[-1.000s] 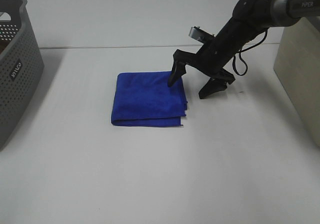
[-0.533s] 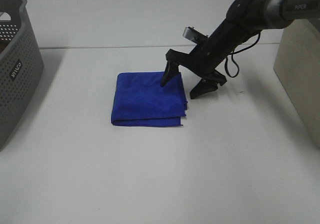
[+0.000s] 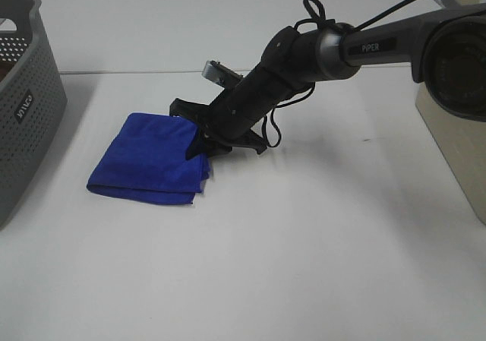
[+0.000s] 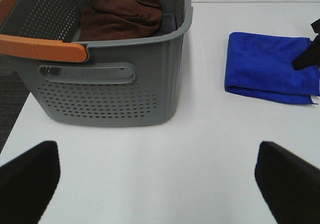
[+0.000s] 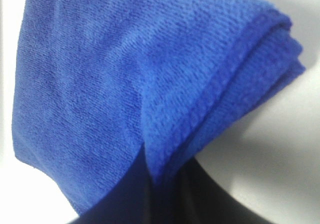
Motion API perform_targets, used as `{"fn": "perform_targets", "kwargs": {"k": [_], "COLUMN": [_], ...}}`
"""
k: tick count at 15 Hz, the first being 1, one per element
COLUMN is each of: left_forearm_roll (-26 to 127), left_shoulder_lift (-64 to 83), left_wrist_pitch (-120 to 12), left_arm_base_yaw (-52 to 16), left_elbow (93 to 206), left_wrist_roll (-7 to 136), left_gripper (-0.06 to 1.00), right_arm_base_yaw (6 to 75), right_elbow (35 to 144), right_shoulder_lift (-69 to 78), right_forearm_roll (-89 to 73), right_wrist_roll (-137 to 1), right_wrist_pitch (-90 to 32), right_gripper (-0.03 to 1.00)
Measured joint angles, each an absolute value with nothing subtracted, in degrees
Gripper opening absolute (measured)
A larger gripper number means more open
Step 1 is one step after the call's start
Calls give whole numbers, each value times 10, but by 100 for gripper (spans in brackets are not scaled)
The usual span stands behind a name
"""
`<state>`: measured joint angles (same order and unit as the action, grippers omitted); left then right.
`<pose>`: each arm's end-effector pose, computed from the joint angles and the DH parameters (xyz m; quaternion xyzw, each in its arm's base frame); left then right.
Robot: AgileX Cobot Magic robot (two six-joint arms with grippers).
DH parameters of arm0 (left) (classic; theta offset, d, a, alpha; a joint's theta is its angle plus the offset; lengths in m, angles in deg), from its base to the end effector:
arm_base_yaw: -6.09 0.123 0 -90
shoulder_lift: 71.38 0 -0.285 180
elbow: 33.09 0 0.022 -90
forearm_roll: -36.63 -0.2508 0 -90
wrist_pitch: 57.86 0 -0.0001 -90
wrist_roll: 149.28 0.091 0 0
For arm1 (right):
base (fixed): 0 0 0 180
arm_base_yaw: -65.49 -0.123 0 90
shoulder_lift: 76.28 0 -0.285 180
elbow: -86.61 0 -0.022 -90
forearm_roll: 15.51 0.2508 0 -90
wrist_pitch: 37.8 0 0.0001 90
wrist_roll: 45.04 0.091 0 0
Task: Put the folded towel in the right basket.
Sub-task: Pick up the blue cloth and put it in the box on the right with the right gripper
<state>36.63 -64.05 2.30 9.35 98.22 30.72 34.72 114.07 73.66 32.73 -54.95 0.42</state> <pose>-0.0054 -0.0003 0.2775 -0.0241 0.8485 0.0150 0.5284 0.4168 0.2971 0.0796 -0.0557 0.9390 0.3258 0.0956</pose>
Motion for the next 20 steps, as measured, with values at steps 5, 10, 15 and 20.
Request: {"fn": "perform_targets", "kwargs": {"k": [5, 10, 15, 20], "left_forearm_roll": [366, 366, 366, 366], "left_shoulder_lift": [-641, -641, -641, -641], "left_wrist_pitch": [23, 23, 23, 23], "left_arm_base_yaw": [94, 94, 94, 94], "left_elbow": [982, 982, 982, 982], "left_wrist_roll": [307, 307, 307, 307], "left_gripper": [99, 99, 99, 99], "right_arm_base_yaw": [375, 527, 757, 909], "right_elbow": [1144, 1238, 1345, 1349], "right_shoulder_lift": [675, 560, 478, 470], "right_forearm_roll": [376, 393, 357, 115], "right_wrist_roll": [-593, -625, -623, -588], "right_wrist_pitch": [55, 194, 310, 316], "right_gripper": [7, 7, 7, 7]}}
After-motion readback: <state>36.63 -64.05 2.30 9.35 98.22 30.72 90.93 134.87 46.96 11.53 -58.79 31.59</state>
